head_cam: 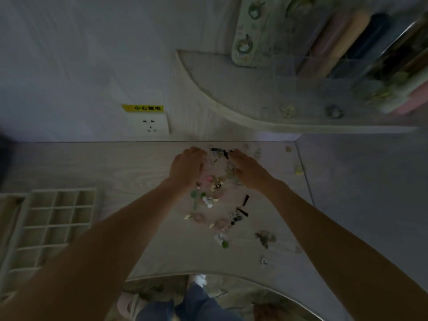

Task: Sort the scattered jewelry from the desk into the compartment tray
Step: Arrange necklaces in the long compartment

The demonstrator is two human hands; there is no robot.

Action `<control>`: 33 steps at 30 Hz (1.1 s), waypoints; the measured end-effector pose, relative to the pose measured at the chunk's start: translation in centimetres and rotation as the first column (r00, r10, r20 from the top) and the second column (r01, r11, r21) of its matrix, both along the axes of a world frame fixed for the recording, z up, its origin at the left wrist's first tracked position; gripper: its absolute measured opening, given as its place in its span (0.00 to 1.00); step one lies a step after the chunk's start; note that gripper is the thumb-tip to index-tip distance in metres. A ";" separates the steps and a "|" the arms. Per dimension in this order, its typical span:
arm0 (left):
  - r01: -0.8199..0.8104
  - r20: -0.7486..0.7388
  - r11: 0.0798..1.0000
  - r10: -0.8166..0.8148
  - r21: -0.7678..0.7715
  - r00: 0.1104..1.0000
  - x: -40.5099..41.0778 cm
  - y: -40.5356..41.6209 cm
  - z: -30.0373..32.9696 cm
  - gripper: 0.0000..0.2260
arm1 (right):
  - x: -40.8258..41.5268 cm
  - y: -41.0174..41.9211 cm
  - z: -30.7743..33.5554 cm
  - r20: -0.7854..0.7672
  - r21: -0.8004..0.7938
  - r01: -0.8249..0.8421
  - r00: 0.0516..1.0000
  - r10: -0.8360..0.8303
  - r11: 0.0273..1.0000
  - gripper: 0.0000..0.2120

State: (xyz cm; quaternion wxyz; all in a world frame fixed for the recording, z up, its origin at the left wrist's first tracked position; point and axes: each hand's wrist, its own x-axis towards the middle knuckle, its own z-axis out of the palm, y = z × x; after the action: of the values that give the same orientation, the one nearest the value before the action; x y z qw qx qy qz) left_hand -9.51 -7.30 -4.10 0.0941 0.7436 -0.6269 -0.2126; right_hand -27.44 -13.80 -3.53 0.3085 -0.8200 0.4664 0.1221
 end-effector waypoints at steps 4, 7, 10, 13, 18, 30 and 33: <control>-0.042 -0.073 0.999 0.039 -0.033 0.997 -0.1 -0.5 -0.5 0.15 | -0.3 -0.5 -0.9 -0.007 -0.050 -0.082 0.997 0.082 0.995 0.24; -0.063 -0.073 0.996 0.058 -0.069 0.996 0.2 -0.8 -0.7 0.14 | -0.4 -0.6 -1.6 0.049 -0.111 -0.045 0.997 0.051 0.993 0.21; -0.078 -0.007 0.994 0.078 -0.076 0.997 0.4 -1.1 -0.7 0.14 | -0.2 -1.0 -1.9 0.133 -0.195 0.035 0.991 -0.009 0.980 0.17; -0.062 0.033 0.997 0.064 -0.054 0.997 0.2 -1.4 -0.5 0.13 | 0.6 -1.4 -1.9 0.183 -0.248 0.117 0.980 -0.072 0.962 0.09; -0.022 0.002 0.999 0.022 -0.027 1.000 0.3 -1.1 -0.6 0.14 | 1.8 -1.6 -2.7 0.165 -0.261 0.144 0.981 -0.102 0.955 0.06; 0.089 -0.093 0.995 -0.085 0.035 0.992 0.8 -0.3 -0.5 0.18 | 3.1 -2.5 -0.4 -0.133 -0.068 -0.085 0.988 0.076 0.994 0.10; 0.093 -0.078 0.994 -0.089 0.052 0.993 0.6 -0.3 -0.6 0.17 | 3.3 -2.1 -0.5 -0.163 -0.074 -0.104 0.982 0.091 0.992 0.13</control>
State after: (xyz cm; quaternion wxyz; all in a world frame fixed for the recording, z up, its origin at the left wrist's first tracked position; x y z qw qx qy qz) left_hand -8.87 -7.58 -4.74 0.0872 0.7081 -0.6498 -0.2621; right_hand -24.12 -15.90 -4.08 0.2299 -0.8416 0.4534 0.1827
